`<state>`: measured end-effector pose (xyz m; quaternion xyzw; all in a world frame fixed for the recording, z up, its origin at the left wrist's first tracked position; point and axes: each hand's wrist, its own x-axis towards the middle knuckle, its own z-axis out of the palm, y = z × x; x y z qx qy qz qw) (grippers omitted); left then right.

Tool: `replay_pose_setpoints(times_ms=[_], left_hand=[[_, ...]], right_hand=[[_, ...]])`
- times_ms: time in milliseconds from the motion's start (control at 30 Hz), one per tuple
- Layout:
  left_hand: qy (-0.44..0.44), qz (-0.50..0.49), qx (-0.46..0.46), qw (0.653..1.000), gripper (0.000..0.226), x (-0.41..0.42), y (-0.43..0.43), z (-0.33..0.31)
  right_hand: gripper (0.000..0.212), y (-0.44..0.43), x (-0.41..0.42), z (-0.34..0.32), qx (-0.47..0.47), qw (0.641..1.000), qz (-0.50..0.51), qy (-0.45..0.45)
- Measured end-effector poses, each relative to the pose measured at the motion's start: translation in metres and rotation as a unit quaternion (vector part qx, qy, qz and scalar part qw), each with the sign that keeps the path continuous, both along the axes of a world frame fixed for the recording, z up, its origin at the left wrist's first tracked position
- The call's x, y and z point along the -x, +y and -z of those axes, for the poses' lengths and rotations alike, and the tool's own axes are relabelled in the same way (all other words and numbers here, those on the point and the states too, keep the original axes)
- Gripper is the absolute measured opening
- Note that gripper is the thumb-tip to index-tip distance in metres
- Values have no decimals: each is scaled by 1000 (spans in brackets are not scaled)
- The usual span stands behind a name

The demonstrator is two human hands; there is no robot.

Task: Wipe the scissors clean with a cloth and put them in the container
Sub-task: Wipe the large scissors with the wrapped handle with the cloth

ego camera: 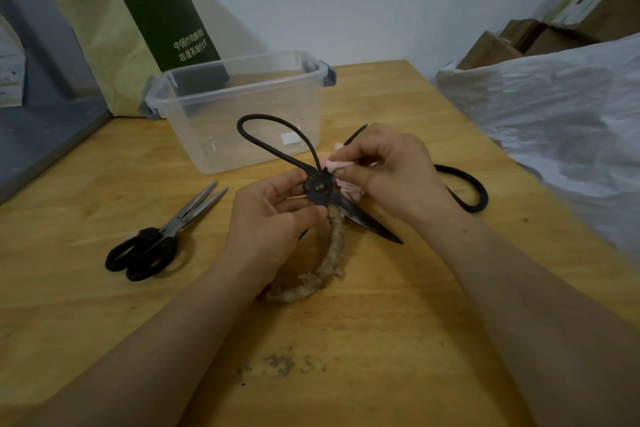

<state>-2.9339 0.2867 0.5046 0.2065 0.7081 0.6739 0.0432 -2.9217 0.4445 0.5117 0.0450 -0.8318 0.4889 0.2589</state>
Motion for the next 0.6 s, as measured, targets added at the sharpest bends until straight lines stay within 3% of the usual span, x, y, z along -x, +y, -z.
replay_pose_setpoints(times_ms=[67,200,367,467,600], left_hand=[[2,5,-1,1000,47,0,0,0],[7,5,-4,1000,50,-1,0,1],[9,8,1,1000,53,-1,1,1],[6,9,0,1000,54,-3,0,0],[1,12,1,1000,52,-6,1,0]], right_hand=[[20,4,4,-1,43,999,31,2],[17,15,15,-5,8,989,146,10],[14,4,2,-1,-15,998,66,2],[25,12,12,-2,18,994,106,6],[20,14,13,-4,21,989,146,13]])
